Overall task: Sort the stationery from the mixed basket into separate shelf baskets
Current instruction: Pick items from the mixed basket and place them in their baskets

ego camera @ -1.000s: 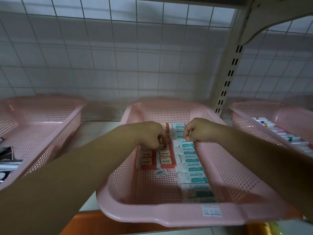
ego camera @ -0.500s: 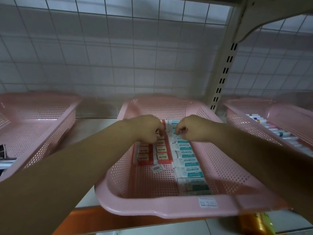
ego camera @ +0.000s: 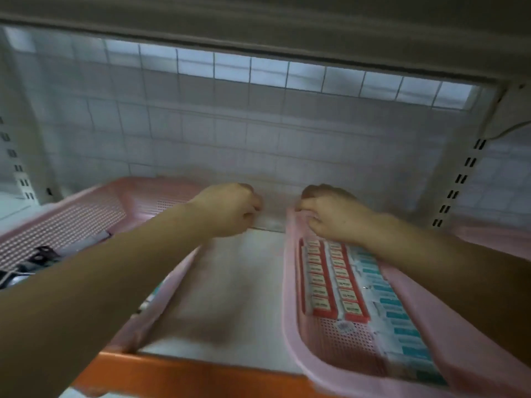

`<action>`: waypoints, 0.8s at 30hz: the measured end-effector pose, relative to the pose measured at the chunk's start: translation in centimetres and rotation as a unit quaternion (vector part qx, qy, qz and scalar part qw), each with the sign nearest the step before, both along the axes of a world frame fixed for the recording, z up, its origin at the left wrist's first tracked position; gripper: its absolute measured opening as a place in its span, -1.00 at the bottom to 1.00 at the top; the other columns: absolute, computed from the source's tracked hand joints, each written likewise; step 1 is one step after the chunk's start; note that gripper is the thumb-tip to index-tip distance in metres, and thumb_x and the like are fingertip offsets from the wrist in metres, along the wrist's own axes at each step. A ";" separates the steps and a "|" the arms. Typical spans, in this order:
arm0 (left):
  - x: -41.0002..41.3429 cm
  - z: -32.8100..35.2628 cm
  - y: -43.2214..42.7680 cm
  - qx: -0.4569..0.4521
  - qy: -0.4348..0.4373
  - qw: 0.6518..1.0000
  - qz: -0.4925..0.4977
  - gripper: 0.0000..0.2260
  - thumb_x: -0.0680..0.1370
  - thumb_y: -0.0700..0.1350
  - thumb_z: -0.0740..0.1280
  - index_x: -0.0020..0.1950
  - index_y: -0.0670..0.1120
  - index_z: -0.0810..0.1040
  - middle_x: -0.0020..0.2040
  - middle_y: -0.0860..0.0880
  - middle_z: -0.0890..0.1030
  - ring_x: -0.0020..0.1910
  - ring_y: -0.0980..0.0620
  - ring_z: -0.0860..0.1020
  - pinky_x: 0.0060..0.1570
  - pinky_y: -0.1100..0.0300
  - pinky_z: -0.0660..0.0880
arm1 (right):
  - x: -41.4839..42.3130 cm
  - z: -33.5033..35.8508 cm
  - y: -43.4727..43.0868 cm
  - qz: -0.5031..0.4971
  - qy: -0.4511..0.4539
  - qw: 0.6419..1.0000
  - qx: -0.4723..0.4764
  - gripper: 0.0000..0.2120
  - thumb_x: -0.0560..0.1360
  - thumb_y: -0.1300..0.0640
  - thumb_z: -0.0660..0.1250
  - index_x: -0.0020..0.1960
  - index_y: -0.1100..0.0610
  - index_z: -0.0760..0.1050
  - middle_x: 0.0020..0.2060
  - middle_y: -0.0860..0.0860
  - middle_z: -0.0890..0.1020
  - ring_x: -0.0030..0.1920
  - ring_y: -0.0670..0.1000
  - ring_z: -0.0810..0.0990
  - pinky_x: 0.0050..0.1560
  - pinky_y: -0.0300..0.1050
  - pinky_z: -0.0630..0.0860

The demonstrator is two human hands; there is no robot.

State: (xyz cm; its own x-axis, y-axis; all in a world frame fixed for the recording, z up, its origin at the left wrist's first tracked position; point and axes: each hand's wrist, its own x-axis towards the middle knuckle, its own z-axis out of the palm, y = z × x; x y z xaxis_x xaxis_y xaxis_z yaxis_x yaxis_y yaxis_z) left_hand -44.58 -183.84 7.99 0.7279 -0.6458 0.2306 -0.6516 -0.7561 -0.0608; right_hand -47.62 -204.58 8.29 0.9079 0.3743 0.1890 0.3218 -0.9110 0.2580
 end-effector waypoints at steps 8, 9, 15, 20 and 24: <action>0.5 -0.2 14.6 -0.026 0.028 0.991 0.128 -0.76 0.55 -0.06 0.27 0.20 -0.01 0.55 0.18 0.00 0.56 0.13 0.01 0.51 0.11 0.23 0.40 | 4.5 1.4 14.2 0.061 0.057 0.995 0.057 -0.66 0.47 0.17 0.26 0.23 0.10 0.51 0.15 0.14 0.50 0.17 0.16 0.49 0.16 -0.05 0.44; 0.5 -0.4 16.1 -0.028 0.039 0.989 0.139 -0.76 0.55 -0.06 0.28 0.20 -0.01 0.56 0.17 0.00 0.56 0.12 0.01 0.51 0.12 0.22 0.41 | 4.7 1.2 15.9 0.069 0.062 0.994 0.051 -0.65 0.46 0.18 0.26 0.24 0.08 0.51 0.16 0.13 0.51 0.17 0.16 0.49 0.15 -0.07 0.45; -0.3 -2.3 23.4 -0.003 0.104 0.979 0.176 -0.78 0.55 -0.04 0.27 0.17 0.02 0.58 0.13 0.07 0.59 0.04 0.09 0.54 0.12 0.20 0.46 | 4.9 -0.7 23.5 0.085 0.164 0.982 -0.026 -0.68 0.52 0.12 0.24 0.27 0.03 0.46 0.21 0.07 0.49 0.16 0.10 0.49 0.13 -0.03 0.47; 0.4 -3.7 25.8 -0.006 0.136 0.978 0.158 -0.79 0.55 -0.01 0.26 0.14 0.06 0.58 0.10 0.07 0.61 0.03 0.05 0.56 0.11 0.11 0.48 | 4.9 -2.0 25.5 0.029 0.250 0.967 -0.038 -0.76 0.55 0.20 0.22 0.19 0.13 0.50 0.01 0.01 0.53 -0.11 -0.03 0.51 -0.22 -0.18 0.50; 1.8 -4.5 25.5 0.033 0.156 0.979 0.128 -0.74 0.54 -0.08 0.25 0.23 0.04 0.53 0.20 0.01 0.53 0.16 0.01 0.48 0.20 0.12 0.41 | 5.4 -3.5 25.2 -0.044 0.270 0.962 -0.018 -0.79 0.53 0.25 0.21 0.11 0.13 0.54 -0.02 0.08 0.58 -0.15 0.07 0.61 -0.22 -0.06 0.59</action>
